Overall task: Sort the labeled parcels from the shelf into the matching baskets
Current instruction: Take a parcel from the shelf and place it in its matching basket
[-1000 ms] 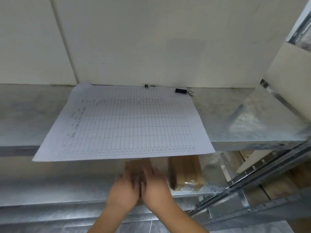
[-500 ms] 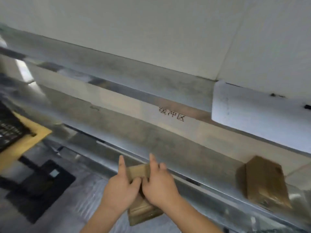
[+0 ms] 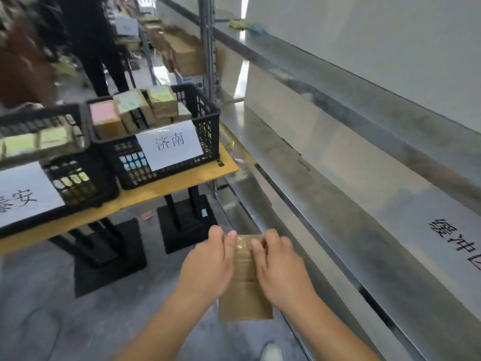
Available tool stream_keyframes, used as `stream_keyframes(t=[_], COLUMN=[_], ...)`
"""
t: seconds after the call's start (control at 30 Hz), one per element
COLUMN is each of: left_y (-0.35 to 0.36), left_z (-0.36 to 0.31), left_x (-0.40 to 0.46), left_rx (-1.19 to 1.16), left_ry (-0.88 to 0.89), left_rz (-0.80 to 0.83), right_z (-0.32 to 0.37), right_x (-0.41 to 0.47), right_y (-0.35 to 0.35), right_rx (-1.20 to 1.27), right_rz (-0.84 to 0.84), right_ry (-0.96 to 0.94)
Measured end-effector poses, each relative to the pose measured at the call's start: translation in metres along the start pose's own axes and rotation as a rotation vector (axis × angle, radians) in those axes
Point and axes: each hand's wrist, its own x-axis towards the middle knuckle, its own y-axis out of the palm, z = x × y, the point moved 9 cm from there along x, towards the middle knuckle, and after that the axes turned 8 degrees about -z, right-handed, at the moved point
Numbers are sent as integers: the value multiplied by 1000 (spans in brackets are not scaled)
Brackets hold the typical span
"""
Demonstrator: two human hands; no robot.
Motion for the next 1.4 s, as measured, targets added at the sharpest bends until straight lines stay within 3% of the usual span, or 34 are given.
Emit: stream_keyframes(t=[0.17, 0.33, 0.4, 0.67, 0.87, 1.13, 1.4], left_y=[-14, -5, -12, -41, -91, -169, -281], left_z=[37, 59, 66, 78, 116, 214, 302], left_x=[26, 52, 67, 109, 123, 161, 194], left_rx=[62, 100, 51, 83, 144, 180, 156], left_ry=[-165, -258, -289, -351, -363, -394, -326], left_rz=[-70, 22, -43, -239, -369, -392, -430], right_z=[23, 29, 36, 87, 162, 290, 414], right_x=[34, 80, 102, 163, 179, 205, 224], right_y=[22, 55, 64, 87, 116, 178, 237], right_rx=[163, 211, 192, 291, 432, 550, 761], right_rz=[29, 283, 347, 321, 359, 338, 383], right_ry=[-59, -56, -94, -250, -300, -366, -246])
